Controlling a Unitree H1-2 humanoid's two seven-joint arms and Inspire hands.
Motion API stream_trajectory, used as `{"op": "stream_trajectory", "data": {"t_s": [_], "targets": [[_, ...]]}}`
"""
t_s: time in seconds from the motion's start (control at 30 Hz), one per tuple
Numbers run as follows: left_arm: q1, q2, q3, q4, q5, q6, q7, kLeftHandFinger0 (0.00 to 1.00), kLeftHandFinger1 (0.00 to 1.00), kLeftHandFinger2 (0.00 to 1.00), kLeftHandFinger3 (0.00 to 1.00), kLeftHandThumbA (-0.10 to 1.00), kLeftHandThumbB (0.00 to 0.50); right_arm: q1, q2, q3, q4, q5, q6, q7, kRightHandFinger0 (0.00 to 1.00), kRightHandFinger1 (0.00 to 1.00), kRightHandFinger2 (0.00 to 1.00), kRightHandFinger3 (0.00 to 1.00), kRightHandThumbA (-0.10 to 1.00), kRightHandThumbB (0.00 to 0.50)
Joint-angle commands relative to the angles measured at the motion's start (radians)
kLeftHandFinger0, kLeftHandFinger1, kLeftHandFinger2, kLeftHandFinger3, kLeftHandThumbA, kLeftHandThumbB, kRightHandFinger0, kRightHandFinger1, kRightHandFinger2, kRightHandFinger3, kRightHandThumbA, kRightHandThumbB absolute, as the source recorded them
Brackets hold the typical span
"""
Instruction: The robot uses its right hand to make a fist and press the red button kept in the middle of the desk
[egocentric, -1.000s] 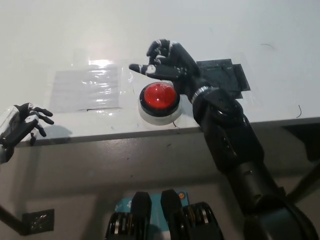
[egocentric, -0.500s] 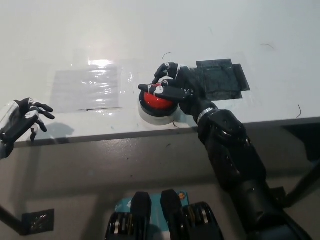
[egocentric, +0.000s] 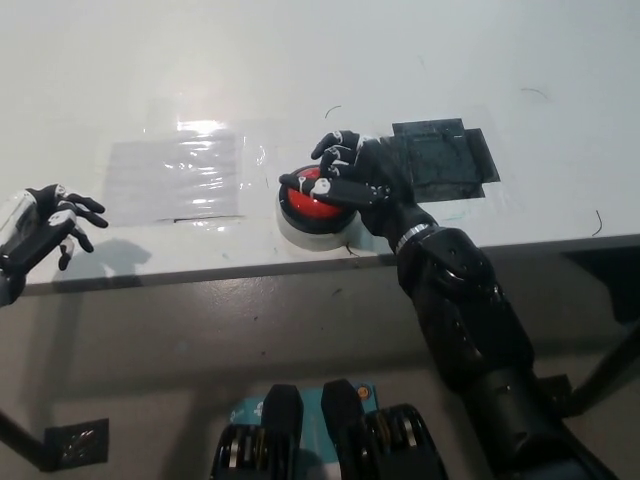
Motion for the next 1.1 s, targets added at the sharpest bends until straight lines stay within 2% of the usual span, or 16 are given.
{"op": "stream_trajectory", "data": {"t_s": [0.0, 0.1, 0.13, 0.3, 0.47, 0.53, 0.57, 0.6, 0.67, 0.8, 0.83, 1.07], "targets": [[-0.039, 0.037, 0.011, 0.005, 0.008, -0.021, -0.006, 0.17, 0.3, 0.44, 0.59, 0.53, 0.0, 0.048, -0.002, -0.001, 0.015, 0.005, 0.055, 0.017, 0.0, 0.0, 0.21, 0.35, 1.0, 0.337], [-0.031, 0.036, 0.014, 0.006, 0.003, -0.025, -0.008, 0.16, 0.29, 0.43, 0.59, 0.53, 0.0, 0.059, -0.007, 0.005, 0.01, -0.001, 0.06, 0.014, 0.0, 0.0, 0.23, 0.37, 1.0, 0.334], [-0.03, 0.033, 0.017, 0.002, 0.0, -0.019, -0.005, 0.13, 0.27, 0.42, 0.58, 0.53, 0.0, 0.06, -0.008, 0.002, 0.007, 0.003, 0.067, 0.013, 0.0, 0.0, 0.24, 0.39, 1.0, 0.335], [-0.019, 0.031, 0.017, -0.018, -0.001, -0.006, -0.005, 0.15, 0.3, 0.44, 0.58, 0.54, 0.0, 0.052, -0.014, 0.008, 0.009, 0.007, 0.061, 0.026, 0.0, 0.0, 0.24, 0.38, 1.0, 0.333], [-0.018, 0.032, 0.017, -0.021, -0.001, -0.005, -0.005, 0.17, 0.31, 0.44, 0.59, 0.55, 0.0, 0.03, -0.008, 0.004, 0.004, 0.008, 0.07, 0.008, 0.0, 0.0, 0.25, 0.41, 1.0, 0.318], [-0.019, 0.032, 0.017, -0.013, -0.002, -0.01, -0.006, 0.16, 0.3, 0.44, 0.59, 0.54, 0.0, 0.002, -0.005, 0.004, -0.007, 0.003, 0.069, -0.006, 0.0, 0.0, 0.26, 0.41, 1.0, 0.362], [-0.011, 0.03, 0.016, -0.015, -0.001, -0.009, -0.006, 0.16, 0.3, 0.43, 0.59, 0.54, 0.0, 0.011, -0.004, 0.005, -0.009, 0.003, 0.071, -0.005, 0.0, 0.0, 0.26, 0.41, 1.0, 0.363], [-0.011, 0.028, 0.017, -0.014, -0.004, -0.014, -0.007, 0.15, 0.29, 0.42, 0.59, 0.54, 0.0, -0.013, -0.004, 0.001, -0.017, 0.009, 0.068, -0.003, 0.0, 0.0, 0.25, 0.38, 1.0, 0.334], [-0.001, 0.025, 0.016, -0.016, -0.001, -0.014, -0.005, 0.14, 0.29, 0.42, 0.58, 0.54, 0.0, -0.028, -0.002, -0.003, -0.028, 0.017, 0.066, 0.001, 0.0, 0.0, 0.22, 0.33, 1.0, 0.317], [0.008, 0.024, 0.017, -0.012, -0.001, -0.019, -0.004, 0.13, 0.28, 0.4, 0.57, 0.55, 0.0, -0.07, -0.005, -0.006, -0.031, 0.018, 0.048, 0.006, 0.0, 0.0, 0.22, 0.29, 1.0, 0.319], [0.015, 0.02, 0.016, -0.023, 0.005, -0.009, 0.005, 0.13, 0.27, 0.4, 0.57, 0.54, 0.0, -0.084, -0.008, -0.005, -0.036, 0.014, 0.047, 0.003, 0.0, 0.0, 0.22, 0.29, 1.0, 0.347], [0.026, 0.019, 0.018, -0.017, -0.002, -0.015, 0.0, 0.14, 0.28, 0.42, 0.58, 0.54, 0.0, -0.171, -0.029, -0.065, -0.184, 0.049, 0.165, -0.037, 0.0, 0.0, 0.24, 0.29, 1.0, 0.336]]}}
